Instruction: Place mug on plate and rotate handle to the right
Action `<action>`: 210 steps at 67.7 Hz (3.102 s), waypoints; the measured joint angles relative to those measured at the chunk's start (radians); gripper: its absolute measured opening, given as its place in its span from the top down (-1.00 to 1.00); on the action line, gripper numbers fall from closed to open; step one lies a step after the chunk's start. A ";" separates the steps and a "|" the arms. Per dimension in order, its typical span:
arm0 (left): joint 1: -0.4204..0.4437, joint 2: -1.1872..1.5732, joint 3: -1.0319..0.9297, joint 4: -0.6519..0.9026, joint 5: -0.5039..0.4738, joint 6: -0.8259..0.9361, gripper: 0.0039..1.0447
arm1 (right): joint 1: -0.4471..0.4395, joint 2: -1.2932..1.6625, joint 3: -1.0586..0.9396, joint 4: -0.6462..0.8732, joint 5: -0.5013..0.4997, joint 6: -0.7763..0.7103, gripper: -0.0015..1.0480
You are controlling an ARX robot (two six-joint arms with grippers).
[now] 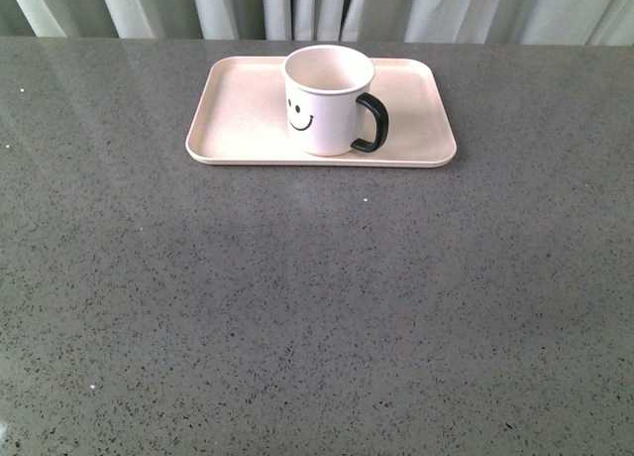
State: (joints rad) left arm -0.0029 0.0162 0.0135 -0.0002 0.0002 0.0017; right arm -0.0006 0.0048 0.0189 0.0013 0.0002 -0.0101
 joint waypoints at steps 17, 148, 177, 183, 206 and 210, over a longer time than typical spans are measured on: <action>0.000 0.000 0.000 0.000 0.000 0.000 -0.26 | 0.000 0.000 0.000 0.000 0.000 0.000 -0.82; 0.000 0.000 0.000 0.000 0.000 0.000 -0.83 | 0.174 2.240 1.761 -0.389 -0.130 -0.155 -0.82; 0.000 0.000 0.000 0.000 0.000 0.000 -0.83 | 0.215 2.337 1.870 -0.452 -0.091 -0.121 -0.82; 0.000 0.000 0.000 0.000 0.000 0.000 -0.83 | 0.216 2.341 1.875 -0.460 -0.088 -0.114 -0.82; 0.000 0.000 0.000 0.000 0.000 0.000 -0.83 | 0.216 2.370 1.901 -0.475 -0.076 -0.087 -0.78; 0.000 0.000 0.000 0.000 0.000 0.000 -0.83 | 0.217 2.372 1.902 -0.478 -0.074 -0.085 -0.70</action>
State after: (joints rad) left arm -0.0029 0.0158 0.0135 -0.0002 0.0002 0.0021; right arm 0.2161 2.3764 1.9209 -0.4770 -0.0742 -0.0956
